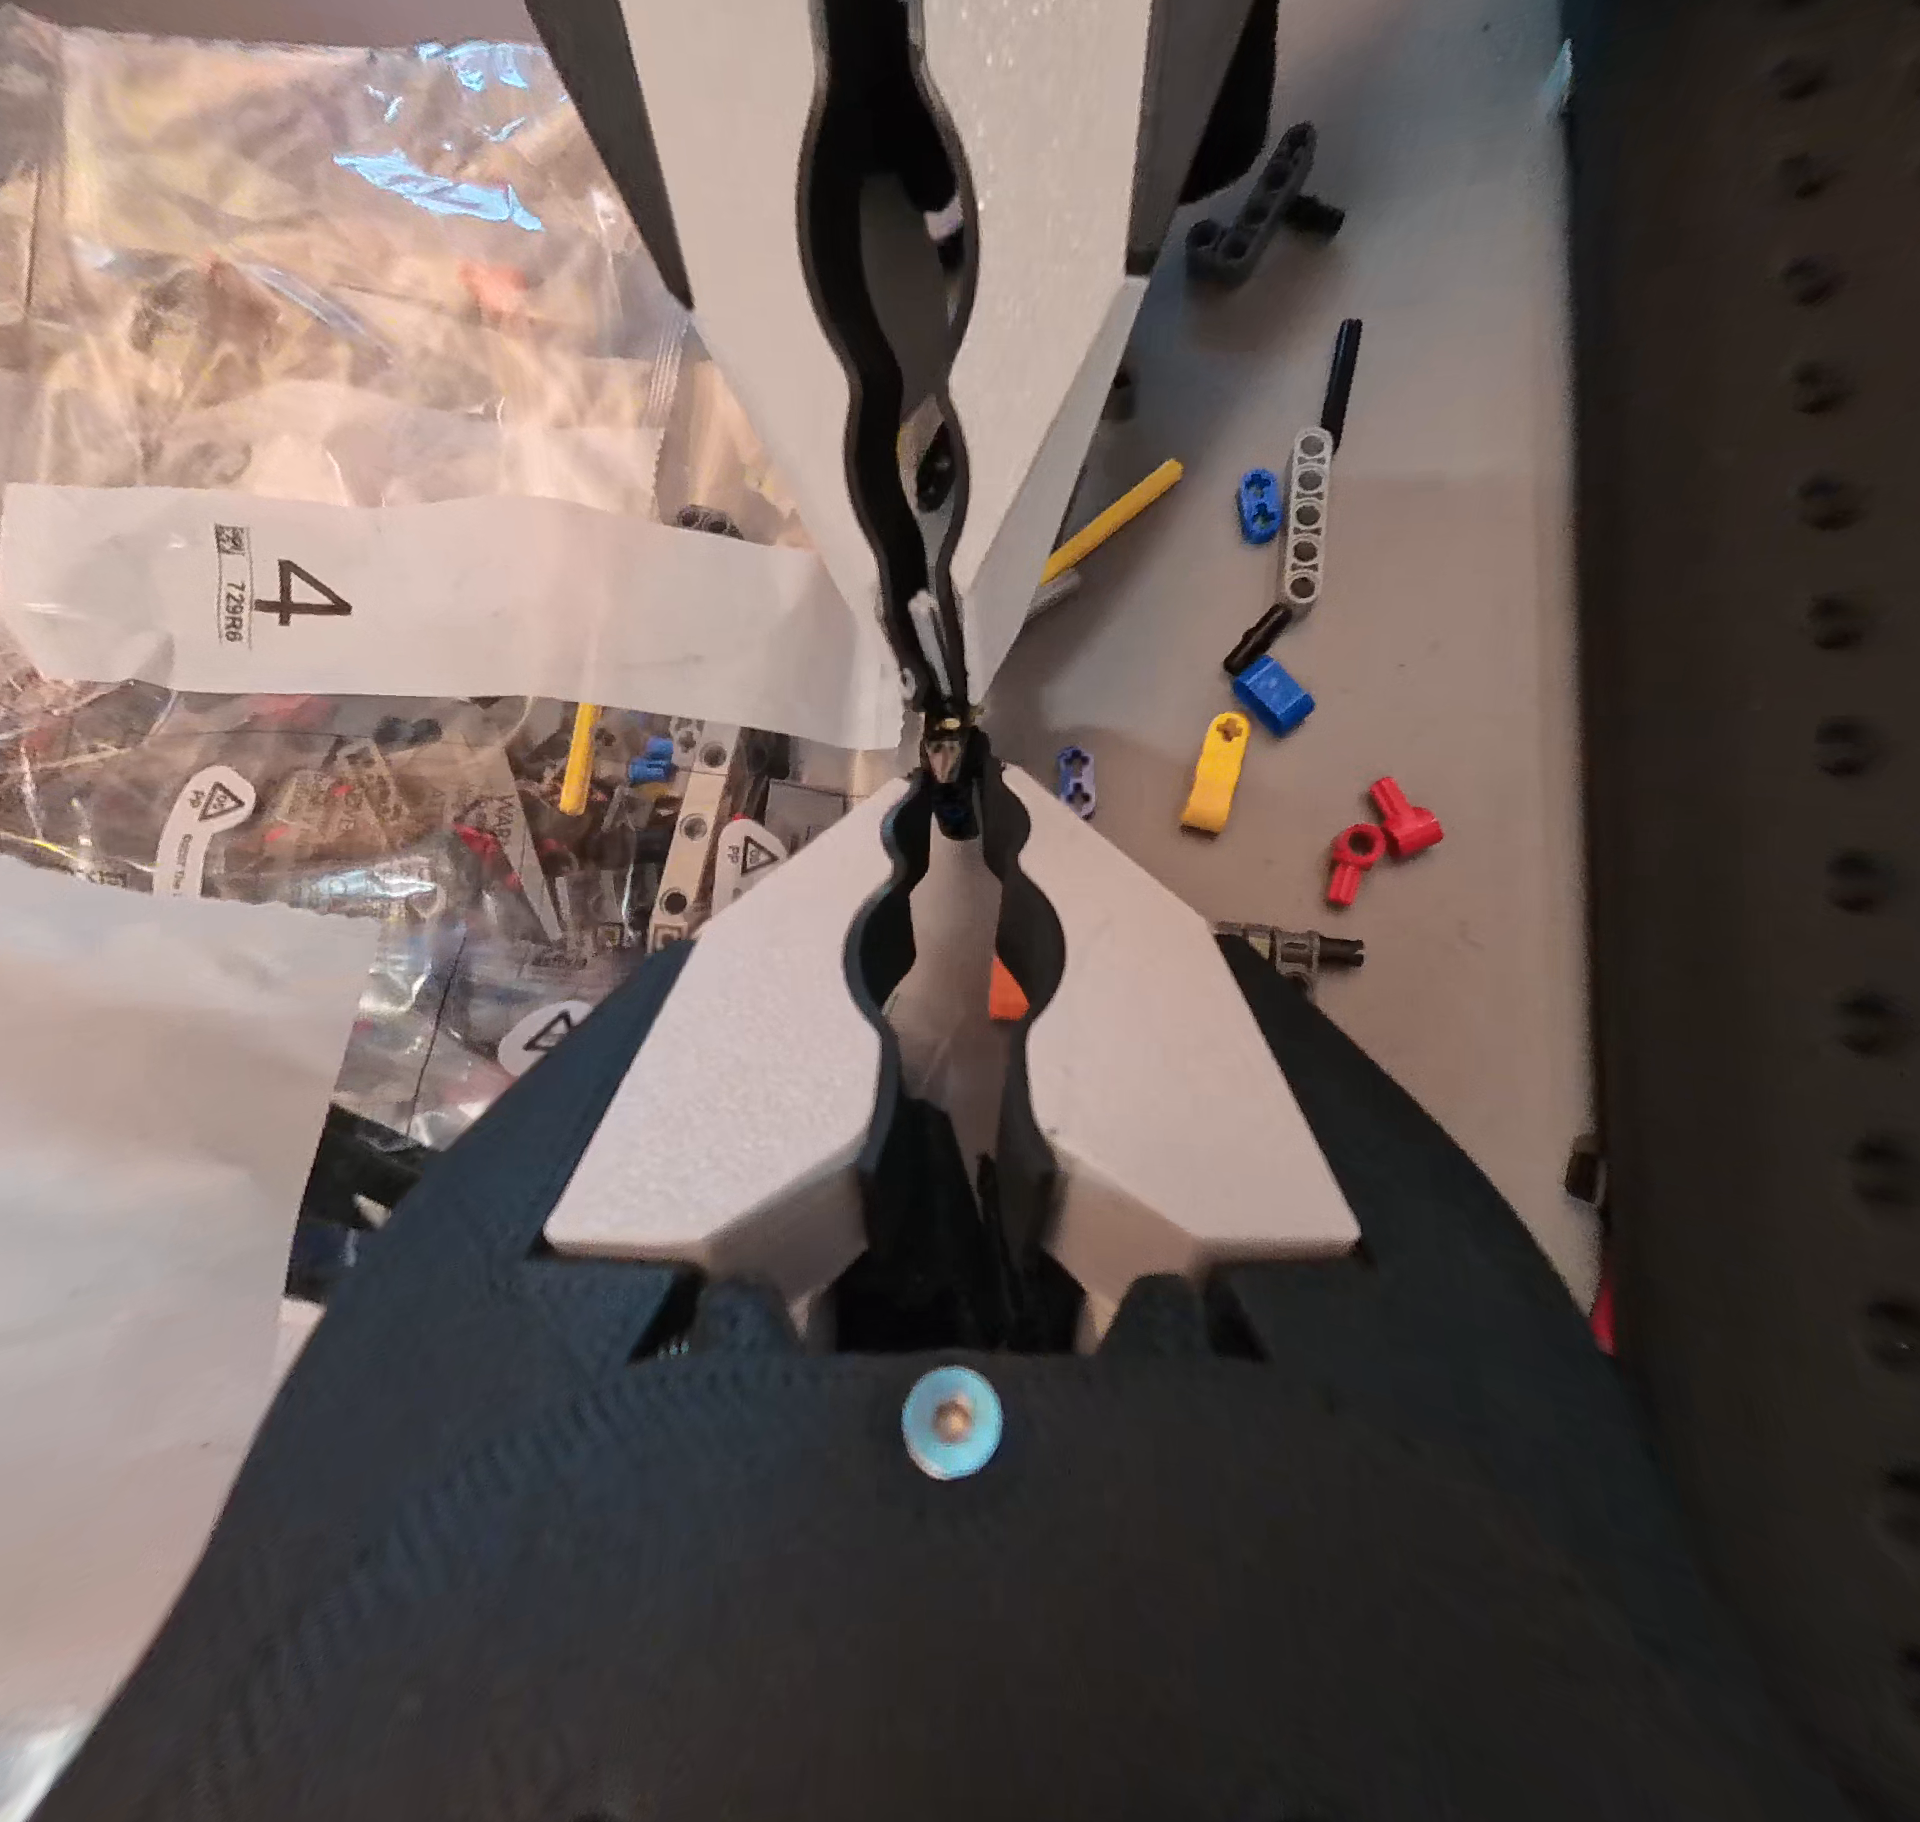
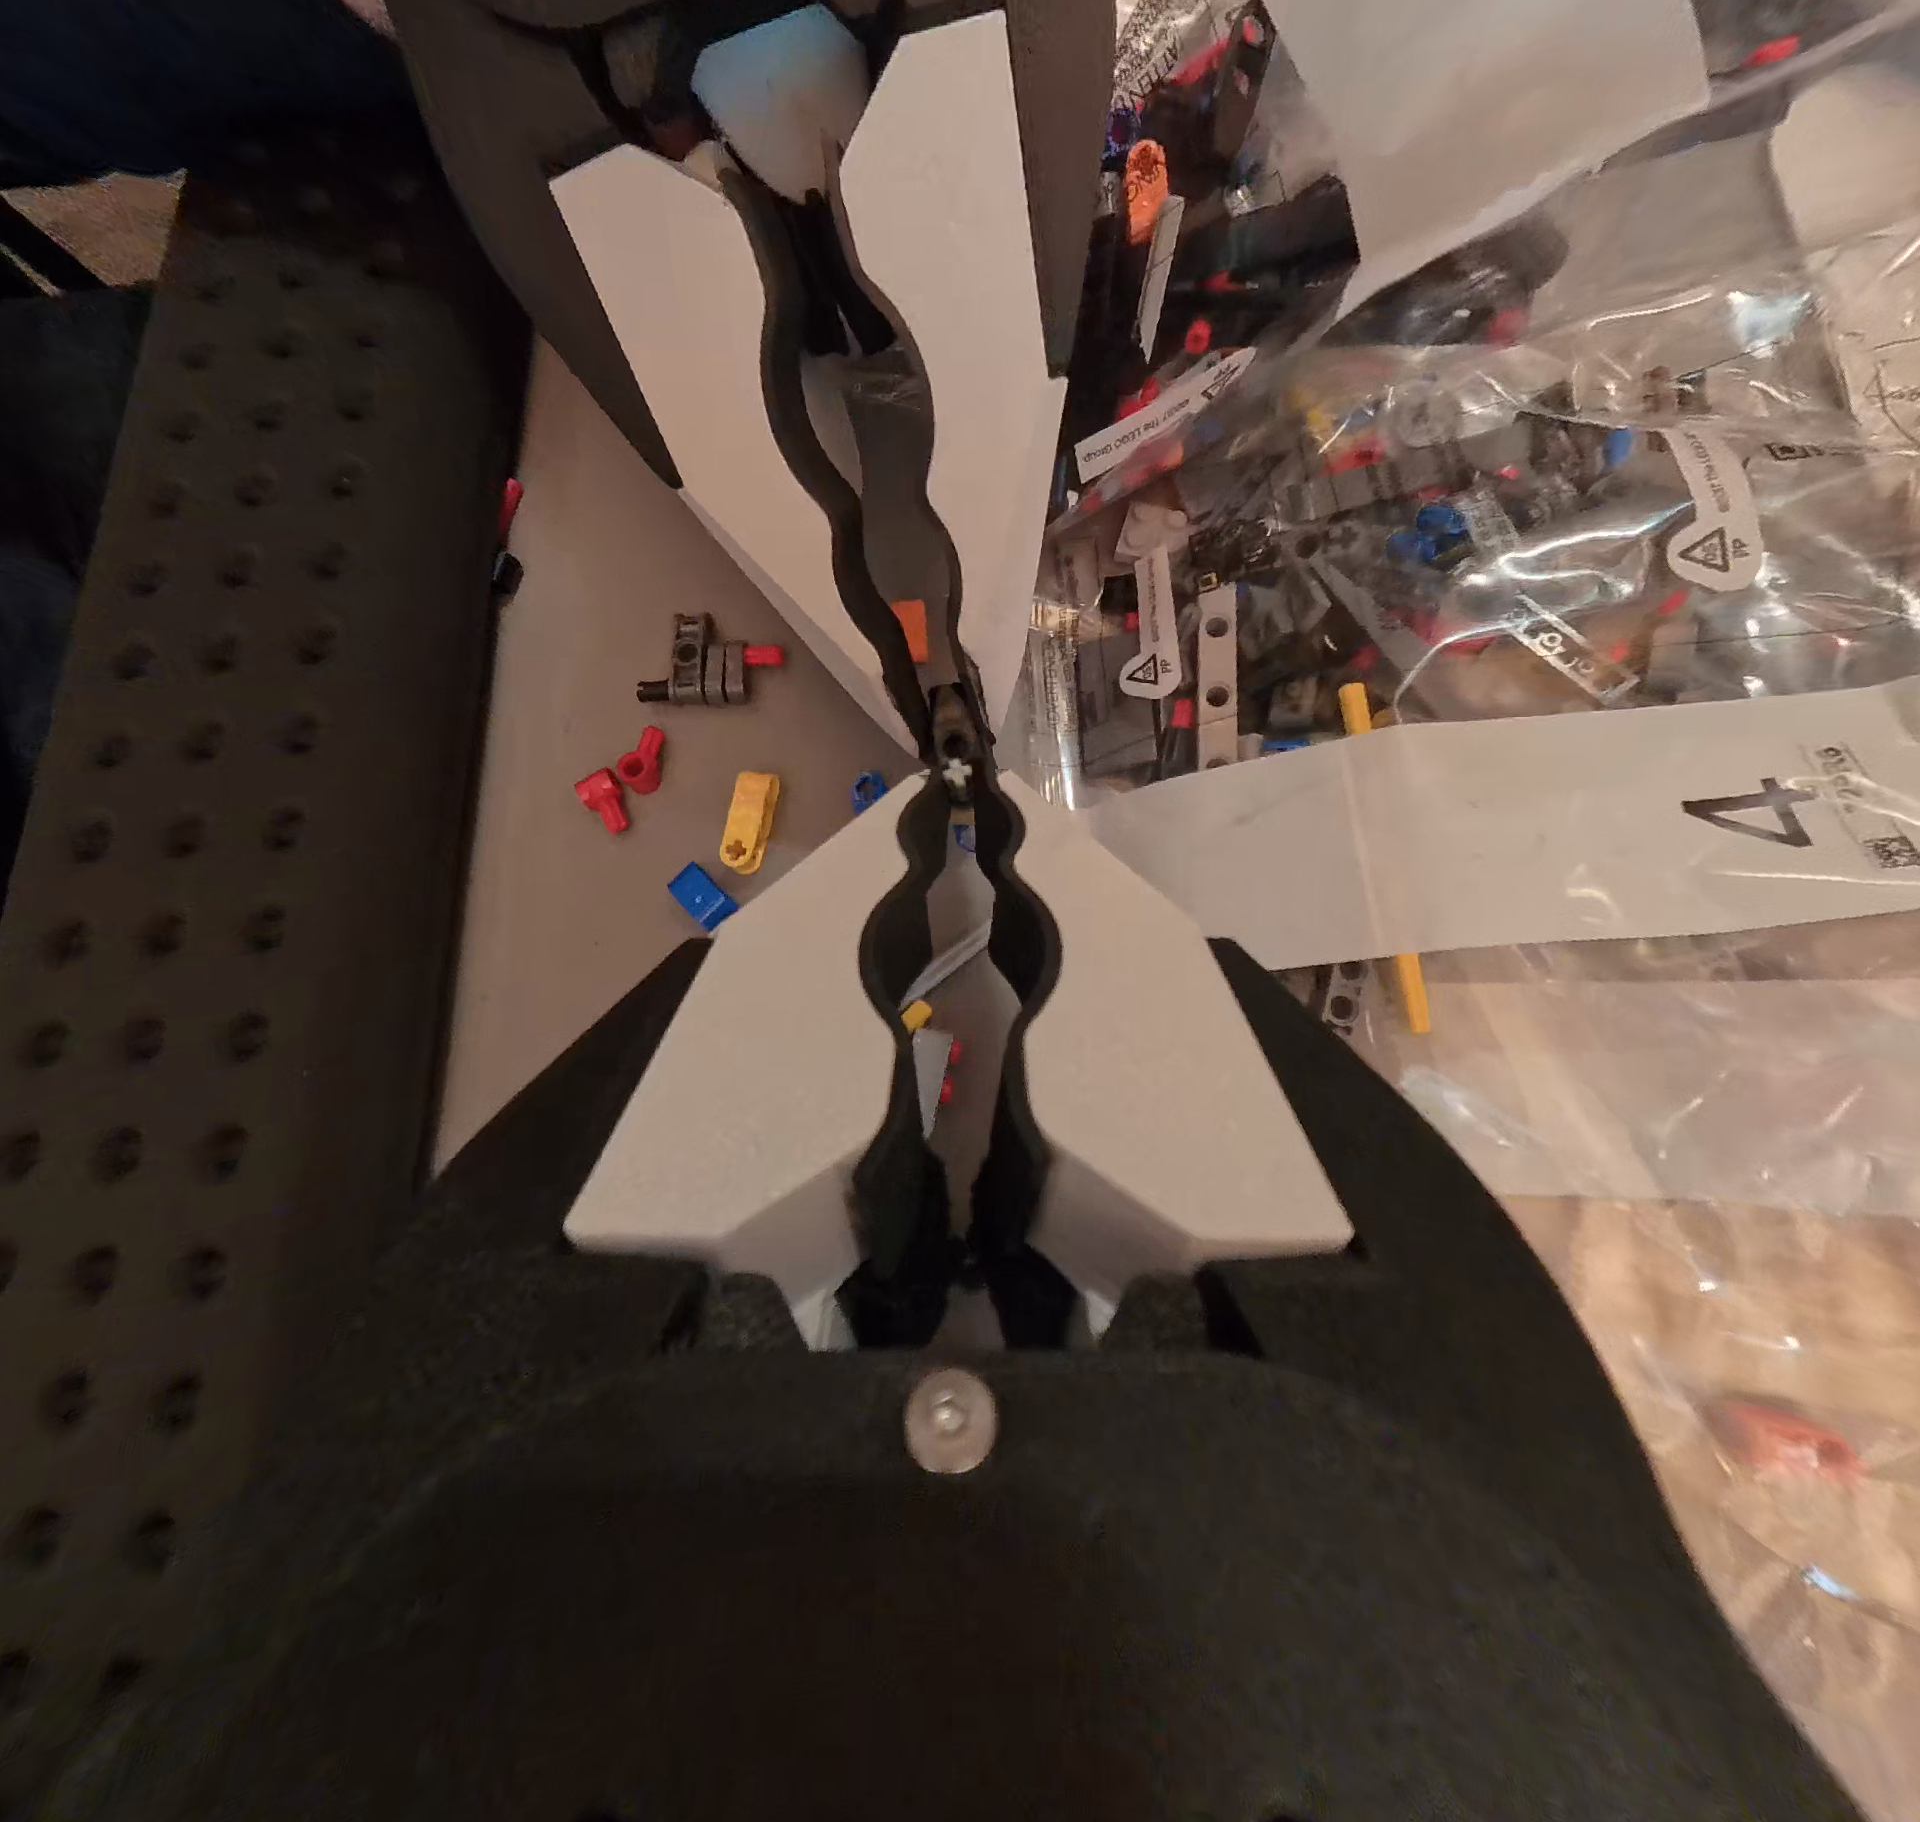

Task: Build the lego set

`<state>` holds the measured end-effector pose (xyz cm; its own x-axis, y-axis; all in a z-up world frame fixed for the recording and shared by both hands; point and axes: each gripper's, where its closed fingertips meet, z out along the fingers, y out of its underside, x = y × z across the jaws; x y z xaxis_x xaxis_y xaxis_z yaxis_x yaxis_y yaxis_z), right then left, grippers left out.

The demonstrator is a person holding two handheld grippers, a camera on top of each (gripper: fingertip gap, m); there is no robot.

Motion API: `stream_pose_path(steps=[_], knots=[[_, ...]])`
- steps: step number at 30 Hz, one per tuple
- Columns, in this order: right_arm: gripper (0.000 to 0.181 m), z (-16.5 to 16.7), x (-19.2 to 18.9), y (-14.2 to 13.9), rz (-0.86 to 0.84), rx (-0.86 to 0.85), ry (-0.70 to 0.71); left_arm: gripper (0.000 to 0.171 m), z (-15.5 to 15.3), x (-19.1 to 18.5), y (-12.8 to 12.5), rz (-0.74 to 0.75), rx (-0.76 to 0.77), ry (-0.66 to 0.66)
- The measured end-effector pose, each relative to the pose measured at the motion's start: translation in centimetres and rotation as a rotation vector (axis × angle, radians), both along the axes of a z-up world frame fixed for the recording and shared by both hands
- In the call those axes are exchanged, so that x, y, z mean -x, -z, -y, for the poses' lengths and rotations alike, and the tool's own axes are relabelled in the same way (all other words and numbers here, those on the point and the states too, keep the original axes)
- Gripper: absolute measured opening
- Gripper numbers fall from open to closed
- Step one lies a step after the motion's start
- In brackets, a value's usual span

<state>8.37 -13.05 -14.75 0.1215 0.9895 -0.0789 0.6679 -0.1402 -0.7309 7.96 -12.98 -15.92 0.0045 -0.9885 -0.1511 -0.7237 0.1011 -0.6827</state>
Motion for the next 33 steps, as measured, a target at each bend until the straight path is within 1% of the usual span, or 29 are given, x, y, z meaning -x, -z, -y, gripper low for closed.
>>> stream_pose_path(steps=[2,4,6,9,11,13,15,16,17,19,21,23,25,27,31,32,33], knots=[[0.004,0.1,0.3,1.2,0.042,0.017,-0.003,0.009,0.1,0.5,1.4,-0.078,-0.019,0.012],[0.004,0.1,0.6,1.2,0.103,-0.076,-0.009,0.007,0.2,0.5,1.4,-0.062,0.0,0.014],[0.003,0.0,0.6,1.2,0.058,-0.011,0.012,0.007,0.1,0.5,1.4,-0.067,-0.004,0.008],[0.004,0.0,0.8,1.1,0.008,0.022,0.014,0.008,0.2,0.6,1.4,-0.038,0.028,0.005],[0.003,0.2,0.9,0.7,-0.004,0.009,0.002,0.007,0.2,0.6,1.4,-0.056,-0.009,0.019],[0.003,0.2,0.6,0.2,-0.015,0.032,0.005,0.007,0.2,0.6,1.4,-0.037,0.034,0.021],[0.008,0.1,0.4,-0.1,-0.021,0.014,-0.001,0.008,0.2,0.6,1.4,-0.024,0.048,0.027],[0.008,0.0,0.5,0.0,-0.018,0.015,-0.001,0.008,0.3,0.5,1.4,-0.021,0.056,0.029],[0.003,0.1,0.5,0.4,0.001,0.004,-0.008,0.008,0.3,0.4,1.4,-0.023,0.057,0.032],[0.002,0.0,0.7,0.6,0.014,-0.023,-0.016,0.008,0.3,0.5,1.4,-0.033,0.04,0.038],[0.002,0.0,0.6,0.5,0.009,-0.007,-0.017,0.009,0.2,0.3,1.3,-0.025,0.041,0.034],[0.002,-0.1,0.7,0.0,-0.035,0.024,-0.006,0.016,0.2,0.0,1.1,-0.009,0.026,0.032],[0.002,0.1,1.0,-1.5,-0.12,0.051,-0.006,0.023,0.0,-0.3,0.8,0.014,0.027,0.021],[0.002,0.0,1.0,-2.4,-0.171,0.071,0.007,0.013,0.0,-0.6,0.0,0.064,0.03,0.018],[0.002,0.0,1.3,-2.8,-0.225,0.14,0.014,0.012,0.1,-0.9,-0.3,0.09,0.066,0.009],[0.007,-0.1,1.3,-3.1,-0.239,0.129,0.018,0.012,0.1,-0.9,-0.4,0.093,0.08,0.008],[0.007,-0.1,1.4,-3.4,-0.253,0.121,0.011,0.012,0.0,-0.9,-0.4,0.089,0.071,0.004]])
